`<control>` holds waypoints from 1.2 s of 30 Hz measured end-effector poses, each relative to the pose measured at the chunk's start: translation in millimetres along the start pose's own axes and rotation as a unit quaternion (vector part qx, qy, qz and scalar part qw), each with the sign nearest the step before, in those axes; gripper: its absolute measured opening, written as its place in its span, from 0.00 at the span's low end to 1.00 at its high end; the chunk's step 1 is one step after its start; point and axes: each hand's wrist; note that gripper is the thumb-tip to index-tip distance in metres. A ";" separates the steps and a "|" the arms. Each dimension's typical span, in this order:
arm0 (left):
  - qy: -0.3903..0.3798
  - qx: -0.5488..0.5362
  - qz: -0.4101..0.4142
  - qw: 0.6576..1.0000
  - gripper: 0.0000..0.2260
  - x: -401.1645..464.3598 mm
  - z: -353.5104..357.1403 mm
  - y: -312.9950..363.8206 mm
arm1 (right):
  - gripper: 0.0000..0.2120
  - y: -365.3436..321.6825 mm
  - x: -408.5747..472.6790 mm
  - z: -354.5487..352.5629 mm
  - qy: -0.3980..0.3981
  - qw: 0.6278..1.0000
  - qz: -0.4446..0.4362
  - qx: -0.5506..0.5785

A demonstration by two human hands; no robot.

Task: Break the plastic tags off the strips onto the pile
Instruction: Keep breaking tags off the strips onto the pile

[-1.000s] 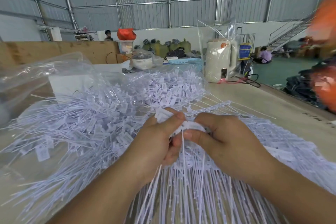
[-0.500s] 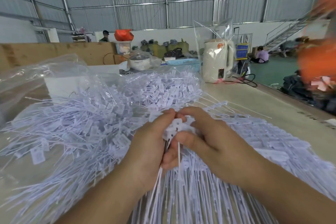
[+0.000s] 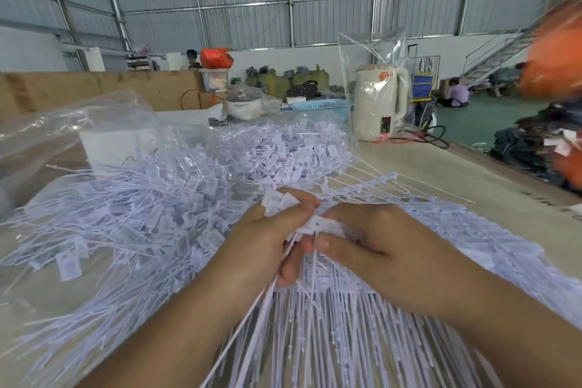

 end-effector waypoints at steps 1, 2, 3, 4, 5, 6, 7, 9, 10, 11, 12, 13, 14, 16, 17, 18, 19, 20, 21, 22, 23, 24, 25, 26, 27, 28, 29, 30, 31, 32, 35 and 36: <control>-0.011 -0.006 -0.003 1.000 0.12 0.4 0.7 1.6 | 0.09 1.2 -0.7 -1.2 -0.004 1.000 0.010 -0.013; -0.020 -0.015 -0.005 1.000 0.09 -0.8 1.8 3.6 | 0.09 2.3 -1.4 -1.7 -0.008 0.999 0.024 -0.021; -0.027 -0.019 -0.003 0.999 0.06 -1.3 3.3 3.2 | 0.09 3.4 -1.6 -1.4 -0.007 0.999 0.032 -0.026; -0.022 -0.021 -0.003 1.000 0.06 -1.7 4.6 0.7 | 0.10 4.0 -1.2 -0.5 0.001 0.999 0.035 -0.030; -0.017 -0.022 -0.001 1.000 0.07 -1.2 6.3 0.7 | 0.11 4.4 -0.2 0.2 0.015 0.999 0.035 -0.028; -0.011 -0.027 -0.003 1.000 0.08 -2.4 8.6 1.8 | 0.12 4.5 1.0 0.3 0.031 0.999 0.035 -0.026; -0.005 -0.037 -0.001 0.999 0.09 -2.0 9.3 0.7 | 0.11 4.2 1.8 1.1 0.049 0.998 0.032 -0.031; 0.011 -0.065 0.005 0.998 0.10 -3.3 11.5 2.9 | 0.11 -0.7 2.1 4.3 0.086 0.995 0.023 -0.053; 0.019 -0.077 0.006 0.997 0.09 -4.0 12.4 3.4 | 0.13 -4.0 2.0 6.7 0.106 0.993 0.017 -0.057; 0.024 -0.095 0.004 0.995 0.09 -3.8 12.7 2.3 | 0.15 -6.8 2.1 9.0 0.127 0.990 0.011 -0.056; 0.025 -0.128 -0.001 0.992 0.08 -3.7 13.3 0.6 | 0.16 -8.8 2.6 9.9 0.155 0.987 0.011 -0.044; 0.023 -0.175 -0.009 0.984 0.07 -3.3 14.1 0.1 | 0.17 -8.4 3.4 8.4 0.195 0.980 0.019 -0.023; 0.019 -0.219 -0.020 0.975 0.06 -2.7 13.8 -0.1 | 0.16 -6.5 5.1 4.3 0.240 0.970 0.033 0.001; 0.015 -0.248 -0.021 0.968 0.07 -0.7 10.4 -0.9 | 0.17 -1.1 7.8 -7.1 0.300 0.952 0.056 0.036; 0.016 -0.241 -0.016 0.970 0.07 -0.5 9.4 0.0 | 0.19 1.2 6.9 -11.0 0.294 0.953 0.056 0.051; 0.015 -0.219 -0.012 0.976 0.07 -0.6 9.3 0.6 | 0.19 2.2 4.7 -11.7 0.263 0.961 0.047 0.068; 0.012 -0.190 -0.008 0.982 0.07 -1.0 10.2 0.4 | 0.17 2.2 2.6 -8.7 0.216 0.972 0.035 0.080; 0.004 -0.162 -0.006 0.987 0.09 -2.1 11.9 0.1 | 0.16 1.6 1.4 -3.9 0.163 0.983 0.023 0.083; -0.002 -0.138 -0.007 0.990 0.12 -4.0 13.9 0.0 | 0.16 1.2 1.3 1.7 0.116 0.990 0.012 0.084; -0.005 -0.115 -0.010 0.993 0.16 -5.5 15.3 -0.7 | 0.17 1.7 2.0 6.6 0.079 0.993 0.003 0.088; -0.003 -0.088 -0.011 0.996 0.20 -6.6 16.3 -1.4 | 0.20 3.2 3.1 10.1 0.058 0.994 -0.003 0.088; 0.001 -0.061 -0.010 0.998 0.23 -7.6 16.5 -2.0 | 0.24 4.7 4.3 11.9 0.049 0.995 -0.004 0.086; 0.006 -0.037 -0.006 0.999 0.24 -7.8 16.5 -2.4 | 0.26 6.4 4.7 12.6 0.045 0.995 -0.005 0.085; 0.011 -0.021 -0.003 1.000 0.23 -7.9 16.1 -2.7 | 0.28 7.8 4.4 13.3 0.039 0.996 -0.005 0.084; 0.016 -0.010 -0.001 1.000 0.22 -7.2 15.5 -2.7 | 0.29 8.9 3.4 14.4 0.033 0.996 -0.007 0.083; 0.019 -0.004 -0.002 1.000 0.22 -6.4 15.0 -2.8 | 0.29 9.5 2.4 15.5 0.029 0.996 -0.007 0.083; 0.020 0.000 -0.001 1.000 0.23 -5.7 14.6 -2.9 | 0.28 9.3 2.0 16.4 0.024 0.996 -0.005 0.084; 0.015 0.005 -0.001 1.000 0.23 -5.2 14.4 -2.6 | 0.29 8.5 2.1 16.2 0.022 0.996 -0.002 0.085; 0.010 0.010 -0.001 1.000 0.21 -5.3 13.8 -2.0 | 0.30 7.1 2.5 15.6 0.021 0.997 -0.001 0.078; 0.006 0.016 -0.001 1.000 0.18 -5.2 12.9 -1.2 | 0.29 5.5 3.0 14.5 0.020 0.998 -0.003 0.067; 0.027 0.007 0.004 1.000 0.15 -2.9 6.5 3.2 | 0.17 1.3 3.2 5.9 0.000 1.000 0.000 0.022; 0.036 -0.010 0.005 0.999 0.17 -1.7 3.9 3.9 | 0.17 1.0 2.6 2.4 -0.003 1.000 0.008 0.001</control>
Point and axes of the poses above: each hand's wrist, its own x-axis towards the middle knuckle, its own z-axis out of the palm, y = z × x, and after that the axes turned 3 degrees about y, right-handed
